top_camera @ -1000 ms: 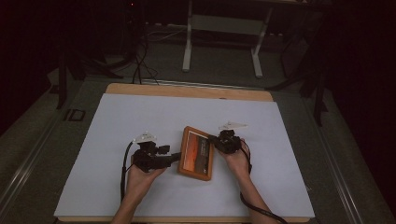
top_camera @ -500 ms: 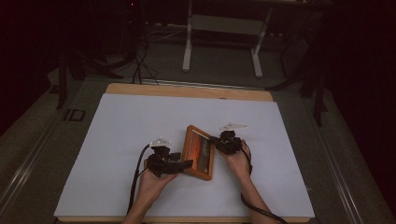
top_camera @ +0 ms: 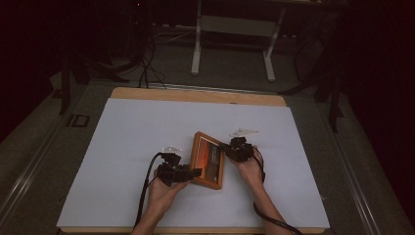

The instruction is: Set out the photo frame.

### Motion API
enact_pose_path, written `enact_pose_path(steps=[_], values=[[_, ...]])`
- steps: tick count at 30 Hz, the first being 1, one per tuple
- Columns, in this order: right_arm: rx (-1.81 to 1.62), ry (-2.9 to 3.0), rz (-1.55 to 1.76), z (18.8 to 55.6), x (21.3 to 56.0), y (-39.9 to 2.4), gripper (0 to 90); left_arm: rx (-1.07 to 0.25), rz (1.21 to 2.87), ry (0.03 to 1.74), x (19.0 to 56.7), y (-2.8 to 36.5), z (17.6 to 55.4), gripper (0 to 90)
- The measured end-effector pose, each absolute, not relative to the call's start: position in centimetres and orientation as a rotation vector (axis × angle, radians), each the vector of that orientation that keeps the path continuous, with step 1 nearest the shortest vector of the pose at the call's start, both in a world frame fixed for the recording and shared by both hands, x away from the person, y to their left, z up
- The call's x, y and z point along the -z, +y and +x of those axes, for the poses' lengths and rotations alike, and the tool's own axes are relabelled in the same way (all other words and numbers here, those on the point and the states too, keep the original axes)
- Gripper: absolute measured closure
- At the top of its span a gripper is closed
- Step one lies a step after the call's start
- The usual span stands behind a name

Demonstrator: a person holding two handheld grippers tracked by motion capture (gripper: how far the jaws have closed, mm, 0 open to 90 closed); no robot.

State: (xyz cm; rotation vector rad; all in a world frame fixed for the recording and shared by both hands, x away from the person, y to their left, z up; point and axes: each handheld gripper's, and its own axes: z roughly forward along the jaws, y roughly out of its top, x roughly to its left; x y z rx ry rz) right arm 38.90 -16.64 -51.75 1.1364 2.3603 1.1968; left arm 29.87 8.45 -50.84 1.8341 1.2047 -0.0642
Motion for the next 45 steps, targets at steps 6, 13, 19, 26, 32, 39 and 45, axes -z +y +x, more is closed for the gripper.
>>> enact_pose_path(steps=[6, 13, 19, 26, 32, 39, 45], values=[[-1.262, 2.339, 1.091, 38.3, 50.5, -17.2, 88.4, 0.073, 1.797, 1.190, 50.8, 8.3, 29.9, 59.8], [-1.340, 2.286, 1.010, 36.5, 48.3, -18.7, 87.3, 0.000, 1.813, 1.133, 49.8, 7.1, 29.3, 63.5], [-1.348, 2.274, 0.919, 34.6, 45.7, -20.0, 85.9, -0.052, 1.822, 1.103, 49.3, 6.3, 28.8, 66.0], [-1.355, 2.241, 0.829, 32.7, 43.3, -21.1, 85.1, -0.148, 1.851, 1.041, 48.6, 5.0, 27.8, 67.2], [-1.348, 2.231, 0.779, 31.8, 42.2, -21.3, 83.1, -0.167, 1.843, 0.998, 48.5, 4.6, 27.4, 67.6], [-1.357, 2.219, 0.768, 31.3, 41.9, -21.7, 81.9, -0.213, 1.860, 0.914, 48.2, 3.6, 26.7, 68.0], [-1.356, 2.224, 0.752, 30.7, 41.6, -22.3, 80.1, -0.222, 1.858, 0.859, 48.1, 2.9, 26.3, 68.4]])
